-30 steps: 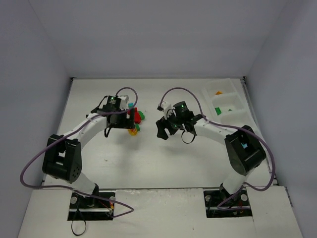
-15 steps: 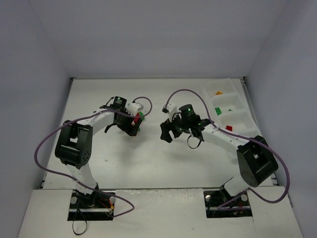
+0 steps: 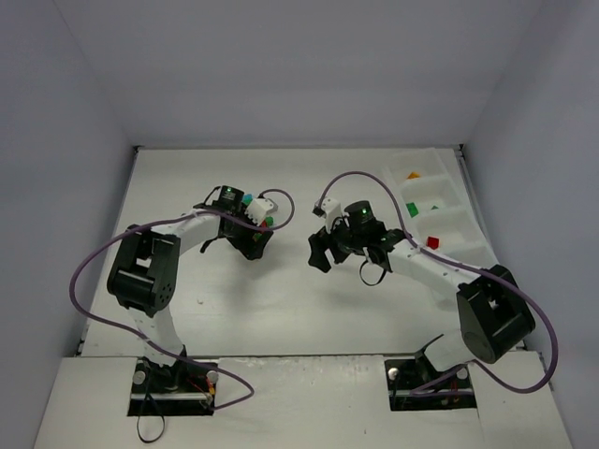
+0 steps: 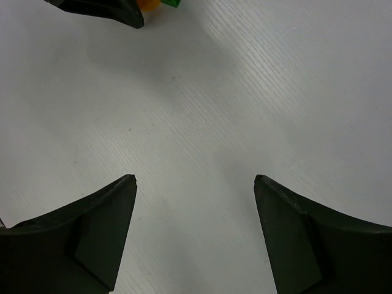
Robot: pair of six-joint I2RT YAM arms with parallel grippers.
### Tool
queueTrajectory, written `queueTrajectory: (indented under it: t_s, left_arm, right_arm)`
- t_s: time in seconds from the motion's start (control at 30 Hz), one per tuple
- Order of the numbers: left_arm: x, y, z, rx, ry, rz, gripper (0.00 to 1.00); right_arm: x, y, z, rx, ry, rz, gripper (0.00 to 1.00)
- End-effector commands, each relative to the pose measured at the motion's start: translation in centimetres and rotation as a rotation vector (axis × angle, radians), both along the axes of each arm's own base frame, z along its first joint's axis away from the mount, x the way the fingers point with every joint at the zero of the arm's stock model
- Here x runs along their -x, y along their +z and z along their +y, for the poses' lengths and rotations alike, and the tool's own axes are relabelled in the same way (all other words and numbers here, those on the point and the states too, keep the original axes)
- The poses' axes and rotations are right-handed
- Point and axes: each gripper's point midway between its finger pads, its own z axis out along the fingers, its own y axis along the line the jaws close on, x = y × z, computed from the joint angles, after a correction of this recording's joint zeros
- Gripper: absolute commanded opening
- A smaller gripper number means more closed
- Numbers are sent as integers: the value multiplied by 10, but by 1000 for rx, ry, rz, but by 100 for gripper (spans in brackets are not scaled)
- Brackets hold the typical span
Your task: Sort the legos into containers by color
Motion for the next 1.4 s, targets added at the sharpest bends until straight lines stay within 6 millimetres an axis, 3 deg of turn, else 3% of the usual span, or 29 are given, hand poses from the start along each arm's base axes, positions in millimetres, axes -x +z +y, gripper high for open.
queueTrajectory:
  t_s: [0.0,0.23,0.33,0.37,0.43,0.47,0.53,0.57,0.6,0.63,0.83,0.93,1.17,1.37]
  left_arm:
    - [-6,9,-4,12,-30,-60,82]
    - [-2,3,-4,20,-11,-43,72]
    - [-2,13,-8,49,-3,-54,60]
    - [-3,22,-10,63,-4,-78,52]
    - [-1,34,-14,95,7,-94,48]
    - [-2,48,-16,118,7,-130,43]
    - [4,55,-19,139,12,-144,36]
    - [5,71,-21,162,8,-183,24]
    - [12,73,-24,174,8,-182,20]
    - [13,93,-28,204,3,-233,18]
    - [42,158,-41,355,-20,-401,17]
    - [60,178,-51,396,-64,-442,17]
    - [82,202,-61,427,-127,-520,17]
    - [87,216,-66,426,-160,-557,17]
  right_arm:
    - [-7,22,0,-41,-18,-62,74]
    - [-5,23,-2,-45,-19,-67,73]
    - [-4,27,-3,-50,-22,-77,73]
    - [-5,29,-4,-53,-23,-83,73]
    - [-5,32,-5,-60,-28,-86,73]
    - [-6,38,-4,-72,-31,-95,72]
    - [-7,44,-5,-86,-43,-96,71]
    - [-6,50,-3,-108,-49,-91,71]
    - [-9,59,-2,-128,-55,-95,70]
    - [-9,64,0,-144,-62,-92,70]
    - [-6,117,27,-353,-78,2,67]
    - [-5,144,42,-469,-83,66,66]
    - [-3,195,67,-625,-45,138,57]
    - [4,211,82,-655,3,163,59]
